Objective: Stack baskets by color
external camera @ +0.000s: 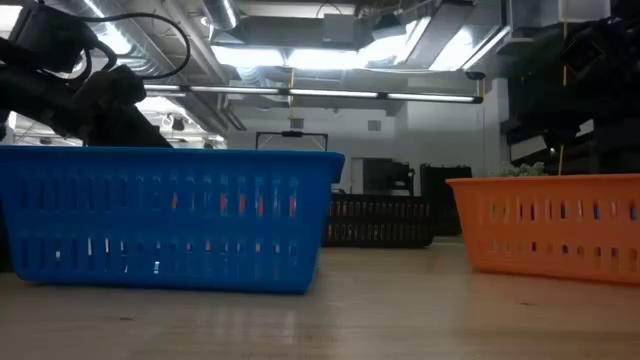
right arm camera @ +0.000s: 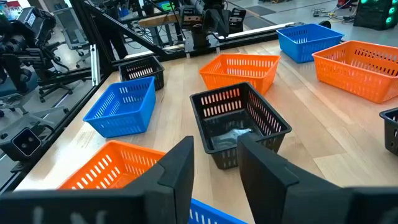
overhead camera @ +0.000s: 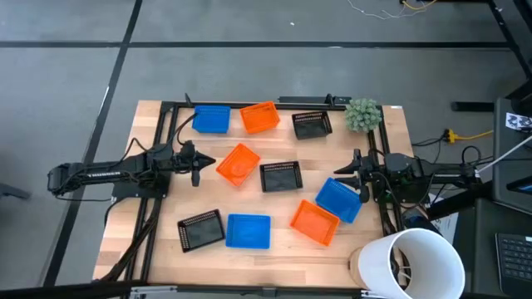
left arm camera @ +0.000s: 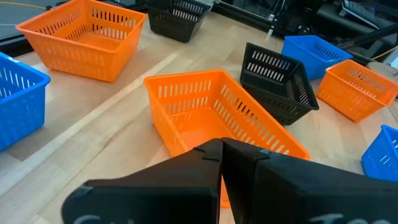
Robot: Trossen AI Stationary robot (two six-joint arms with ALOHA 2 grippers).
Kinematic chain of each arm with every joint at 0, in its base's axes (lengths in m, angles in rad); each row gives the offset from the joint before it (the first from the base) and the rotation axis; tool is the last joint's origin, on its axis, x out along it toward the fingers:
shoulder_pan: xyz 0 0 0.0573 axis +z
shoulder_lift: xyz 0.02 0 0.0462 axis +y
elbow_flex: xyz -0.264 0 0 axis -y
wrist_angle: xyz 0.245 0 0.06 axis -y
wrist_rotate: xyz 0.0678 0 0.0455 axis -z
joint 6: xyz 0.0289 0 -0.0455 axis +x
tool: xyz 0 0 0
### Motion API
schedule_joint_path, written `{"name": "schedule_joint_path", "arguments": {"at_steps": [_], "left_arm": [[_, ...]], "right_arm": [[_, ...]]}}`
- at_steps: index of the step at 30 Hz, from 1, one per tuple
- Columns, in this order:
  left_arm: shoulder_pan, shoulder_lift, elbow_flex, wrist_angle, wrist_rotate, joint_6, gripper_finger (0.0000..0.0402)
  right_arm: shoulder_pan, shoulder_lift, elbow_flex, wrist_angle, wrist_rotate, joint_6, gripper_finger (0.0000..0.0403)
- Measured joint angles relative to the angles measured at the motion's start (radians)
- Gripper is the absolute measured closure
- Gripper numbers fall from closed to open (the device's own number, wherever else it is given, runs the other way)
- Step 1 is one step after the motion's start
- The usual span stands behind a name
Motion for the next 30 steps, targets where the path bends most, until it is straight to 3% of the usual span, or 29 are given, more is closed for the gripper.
{"name": "schedule_joint_path", "arguments": {"at_steps": [30], "left_arm": [[0.0, 0.0, 0.0, 0.0, 0.0, 0.0, 0.0401]], "right_arm": [[0.0, 0.0, 0.0, 0.015, 0.0, 0.012, 0.0281]]}}
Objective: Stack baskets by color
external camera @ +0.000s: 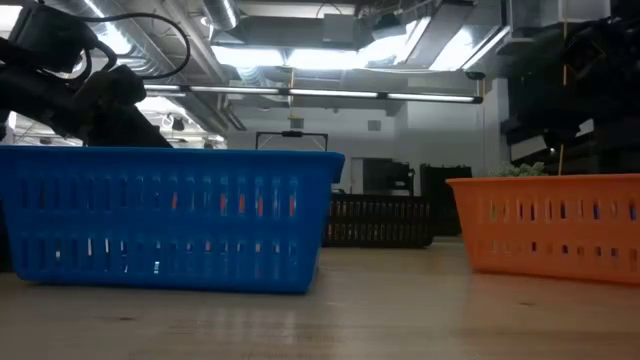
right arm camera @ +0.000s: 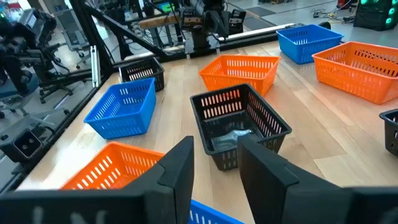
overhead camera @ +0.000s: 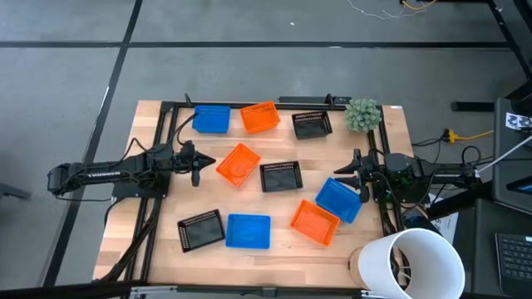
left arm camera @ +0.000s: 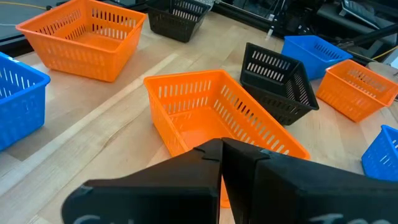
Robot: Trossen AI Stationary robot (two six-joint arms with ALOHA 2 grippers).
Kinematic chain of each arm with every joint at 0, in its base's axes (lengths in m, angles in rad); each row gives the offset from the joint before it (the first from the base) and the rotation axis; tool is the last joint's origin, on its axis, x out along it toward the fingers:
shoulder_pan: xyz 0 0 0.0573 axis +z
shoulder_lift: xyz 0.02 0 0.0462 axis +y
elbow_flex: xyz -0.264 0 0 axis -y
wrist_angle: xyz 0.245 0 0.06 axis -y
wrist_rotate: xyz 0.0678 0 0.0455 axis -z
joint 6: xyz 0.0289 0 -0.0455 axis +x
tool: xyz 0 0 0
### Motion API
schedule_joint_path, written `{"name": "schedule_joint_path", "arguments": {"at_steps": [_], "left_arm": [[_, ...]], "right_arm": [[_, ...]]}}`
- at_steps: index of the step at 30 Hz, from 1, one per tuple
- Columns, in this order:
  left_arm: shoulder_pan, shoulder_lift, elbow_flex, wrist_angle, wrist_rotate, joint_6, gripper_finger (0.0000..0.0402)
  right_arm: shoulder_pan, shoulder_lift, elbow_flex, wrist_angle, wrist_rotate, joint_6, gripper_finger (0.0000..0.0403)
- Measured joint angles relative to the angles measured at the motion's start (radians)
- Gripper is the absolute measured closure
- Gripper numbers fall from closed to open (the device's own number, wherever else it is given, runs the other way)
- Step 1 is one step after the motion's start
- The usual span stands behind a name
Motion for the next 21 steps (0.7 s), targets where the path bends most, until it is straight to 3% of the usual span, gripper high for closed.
{"name": "schedule_joint_path", "arguments": {"at_steps": [5, 12, 21], "left_arm": [[0.0, 0.0, 0.0, 0.0, -0.001, 0.0, 0.0401], [0.0, 0.0, 0.0, 0.012, -0.021, 0.0, 0.0401], [0.0, 0.0, 0.0, 0.226, -0.052, 0.02, 0.0401]], "right_arm": [[0.0, 0.0, 0.0, 0.1, 0.019, 0.118, 0.0281], [0.0, 0.0, 0.0, 0.231, 0.146, 0.149, 0.0281], [0.0, 0.011, -0.008, 0.215, 0.115, 0.214, 0.0281]]}}
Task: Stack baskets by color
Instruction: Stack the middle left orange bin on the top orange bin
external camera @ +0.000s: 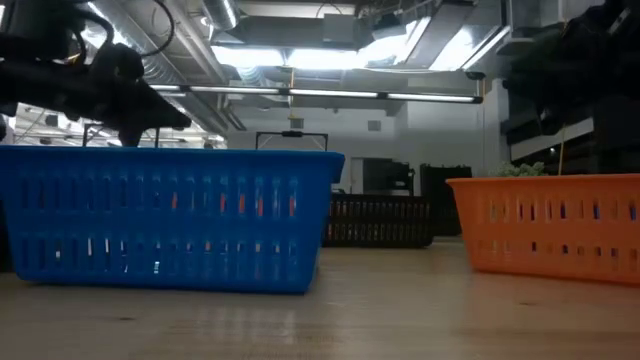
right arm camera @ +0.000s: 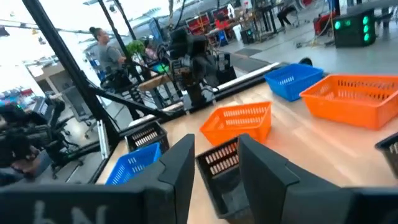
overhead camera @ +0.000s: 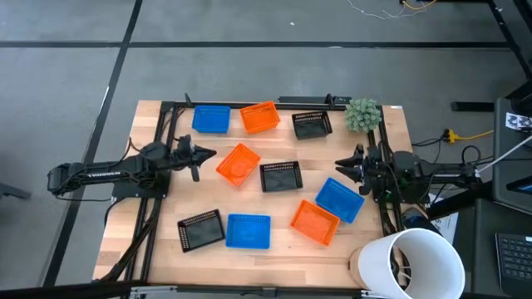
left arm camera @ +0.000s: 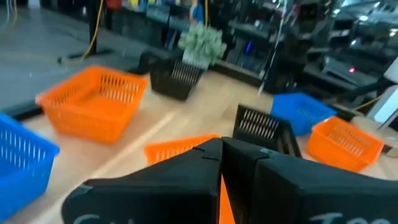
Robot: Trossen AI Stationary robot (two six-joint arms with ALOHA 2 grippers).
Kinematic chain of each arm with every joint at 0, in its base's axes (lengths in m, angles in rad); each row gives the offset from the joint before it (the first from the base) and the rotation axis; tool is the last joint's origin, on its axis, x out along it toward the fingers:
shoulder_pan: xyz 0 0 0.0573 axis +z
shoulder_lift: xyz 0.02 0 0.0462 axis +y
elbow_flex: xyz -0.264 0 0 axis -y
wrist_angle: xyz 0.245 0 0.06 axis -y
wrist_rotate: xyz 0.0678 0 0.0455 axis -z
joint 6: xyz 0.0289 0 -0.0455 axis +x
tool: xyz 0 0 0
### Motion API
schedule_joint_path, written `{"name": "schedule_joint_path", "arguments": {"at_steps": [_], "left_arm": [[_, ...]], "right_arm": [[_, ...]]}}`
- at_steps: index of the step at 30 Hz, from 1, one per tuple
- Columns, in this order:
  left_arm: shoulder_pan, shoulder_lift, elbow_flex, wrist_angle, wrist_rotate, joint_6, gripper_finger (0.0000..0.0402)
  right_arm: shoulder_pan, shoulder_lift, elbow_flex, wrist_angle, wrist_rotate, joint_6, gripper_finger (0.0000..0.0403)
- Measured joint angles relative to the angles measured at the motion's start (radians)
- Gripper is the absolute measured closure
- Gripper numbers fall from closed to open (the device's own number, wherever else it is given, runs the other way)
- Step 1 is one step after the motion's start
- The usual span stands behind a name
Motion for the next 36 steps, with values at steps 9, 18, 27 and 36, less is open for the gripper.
{"name": "schedule_joint_path", "arguments": {"at_steps": [9, 18, 27, 36], "left_arm": [[0.0, 0.0, 0.0, 0.09, 0.003, -0.046, 0.0401], [0.0, 0.0, 0.0, 0.163, 0.056, -0.047, 0.0401], [0.0, 0.0, 0.0, 0.252, 0.208, -0.047, 0.0401], [-0.002, 0.0, 0.0, 0.368, 0.228, -0.047, 0.0401]], "right_arm": [[0.0, 0.073, 0.0, 0.278, -0.158, 0.166, 0.0281], [0.0, 0.165, 0.0, 0.327, -0.185, 0.006, 0.0281], [0.0, 0.188, 0.066, 0.381, -0.181, -0.2, 0.0281], [0.0, 0.249, 0.208, 0.36, -0.262, -0.353, 0.0281]]}}
